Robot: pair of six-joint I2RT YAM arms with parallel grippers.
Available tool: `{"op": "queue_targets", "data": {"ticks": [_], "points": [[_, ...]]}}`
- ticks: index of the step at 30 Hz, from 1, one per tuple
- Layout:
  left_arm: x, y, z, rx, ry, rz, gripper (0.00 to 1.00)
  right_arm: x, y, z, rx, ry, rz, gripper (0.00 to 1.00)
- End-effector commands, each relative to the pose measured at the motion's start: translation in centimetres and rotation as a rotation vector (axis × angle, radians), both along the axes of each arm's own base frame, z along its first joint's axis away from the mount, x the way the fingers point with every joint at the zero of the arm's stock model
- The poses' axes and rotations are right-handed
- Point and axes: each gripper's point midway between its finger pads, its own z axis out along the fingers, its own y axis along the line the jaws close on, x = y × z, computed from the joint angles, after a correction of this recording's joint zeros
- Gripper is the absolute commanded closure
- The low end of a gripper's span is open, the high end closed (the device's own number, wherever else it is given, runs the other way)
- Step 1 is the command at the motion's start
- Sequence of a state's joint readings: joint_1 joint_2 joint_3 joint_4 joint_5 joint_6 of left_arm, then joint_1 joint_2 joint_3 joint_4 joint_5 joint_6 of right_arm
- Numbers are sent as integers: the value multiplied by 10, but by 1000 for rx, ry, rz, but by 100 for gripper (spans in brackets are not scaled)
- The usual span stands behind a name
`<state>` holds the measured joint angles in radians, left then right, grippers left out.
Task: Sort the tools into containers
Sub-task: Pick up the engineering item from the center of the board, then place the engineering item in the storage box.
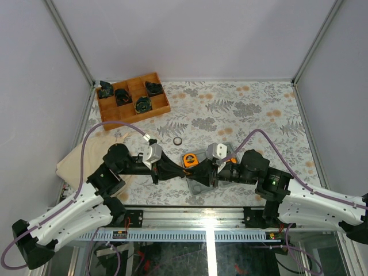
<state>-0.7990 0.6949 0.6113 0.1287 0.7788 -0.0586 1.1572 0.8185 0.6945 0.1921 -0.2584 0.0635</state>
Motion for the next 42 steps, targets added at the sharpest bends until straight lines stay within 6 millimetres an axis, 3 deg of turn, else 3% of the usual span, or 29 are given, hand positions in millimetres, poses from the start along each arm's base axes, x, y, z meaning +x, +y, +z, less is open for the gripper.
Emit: {"op": "queue_targets", "data": {"ticks": [1, 3, 7, 14, 19, 33, 37, 39, 42], "points": [[-8, 2, 17, -31, -75, -35, 100, -3, 2, 33, 59, -36, 29, 79], [-8, 2, 17, -31, -77, -38, 100, -4, 1, 32, 50, -31, 32, 80], [-9, 2, 16, -26, -74, -42, 100, -4, -2, 25, 21, -24, 25, 65], [-10, 3, 16, -25, -74, -42, 100, -4, -3, 17, -15, -11, 25, 63], [-10, 3, 16, -23, -74, -44, 100, -4, -2, 14, -24, -10, 26, 56], [-11, 2, 13, -14, -74, -56, 100, -3, -1, 13, -43, -4, 25, 94], [-8, 3, 13, -13, -68, -38, 82, 5, -3, 11, -46, -15, -19, 100], [-5, 3, 13, -16, -60, -10, 62, 14, -6, 9, -48, -30, -74, 100], [0, 6, 14, -22, -48, 33, 42, 27, -13, -2, -111, -101, -130, 100]]}}
